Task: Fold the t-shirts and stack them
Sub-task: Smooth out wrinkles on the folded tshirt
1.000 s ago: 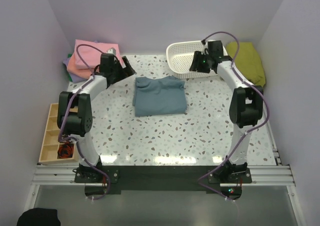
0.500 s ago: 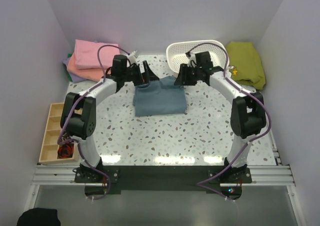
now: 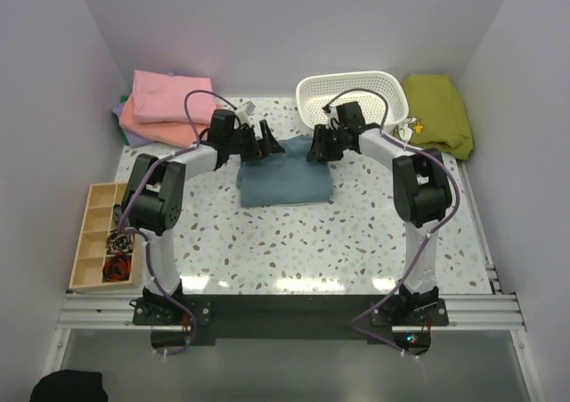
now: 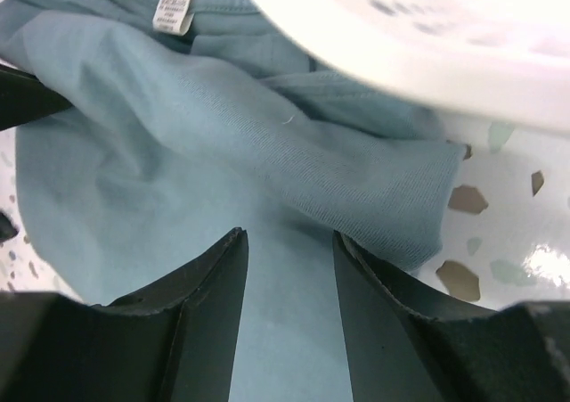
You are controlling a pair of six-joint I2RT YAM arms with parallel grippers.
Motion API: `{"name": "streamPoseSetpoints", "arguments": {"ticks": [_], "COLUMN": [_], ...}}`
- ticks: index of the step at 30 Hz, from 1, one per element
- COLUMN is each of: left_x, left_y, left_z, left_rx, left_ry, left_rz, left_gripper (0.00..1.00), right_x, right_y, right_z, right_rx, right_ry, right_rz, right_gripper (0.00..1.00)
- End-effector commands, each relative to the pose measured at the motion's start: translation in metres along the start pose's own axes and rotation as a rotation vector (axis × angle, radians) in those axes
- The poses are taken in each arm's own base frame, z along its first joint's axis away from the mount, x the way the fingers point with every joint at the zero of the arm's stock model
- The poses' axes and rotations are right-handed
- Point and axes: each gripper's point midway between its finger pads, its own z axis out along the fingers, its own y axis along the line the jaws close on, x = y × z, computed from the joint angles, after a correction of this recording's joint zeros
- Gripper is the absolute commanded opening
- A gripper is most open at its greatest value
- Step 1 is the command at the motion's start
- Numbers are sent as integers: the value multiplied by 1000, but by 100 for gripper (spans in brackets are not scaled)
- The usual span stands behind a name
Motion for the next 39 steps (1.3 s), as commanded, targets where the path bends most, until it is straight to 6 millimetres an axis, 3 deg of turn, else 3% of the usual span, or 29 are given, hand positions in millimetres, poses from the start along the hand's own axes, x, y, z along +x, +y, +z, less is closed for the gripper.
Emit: {"name": "streamPoseSetpoints", "arguments": {"ticks": [1, 8, 17, 21, 24, 26, 27, 31, 33, 39], "left_x": [-36, -56, -74, -80, -86, -92, -94, -103, -104, -60], "left_y": [33, 69, 103, 127, 130, 119, 115, 81, 67, 60], "left_z": [8, 9, 12, 2, -15, -35, -43, -81, -89, -83], "left_rx": [-143, -317, -463, -592, -663, -665, -671, -660, -629, -546], "left_ry": [-140, -214, -308, -348, -398, -469, -490, -580, -580, -425], "left_rz": [150, 256, 237, 190, 186, 194, 194, 214, 221, 180], "left_gripper": [100, 100, 100, 100, 100, 100, 100, 100, 100, 100], "right_x": [-47, -50, -44, -48, -62, -60, -72, -73, -66, -39], "right_y": [6, -8, -27, -37, -30, -31, -24, -20, -21, -26], "right_z": [1, 19, 35, 27, 3, -7, -25, -50, -55, -54], "right_rx": [-1, 28, 88, 154, 163, 177, 181, 207, 218, 163], "right_ry": [-147, -152, -151, -207, -289, -312, -365, -392, -354, -259], "right_rz": [-68, -79, -85, -90, -112, -122, -138, -144, -135, -74], "right_gripper": [47, 49, 51, 52, 52, 53, 54, 54, 54, 55]}}
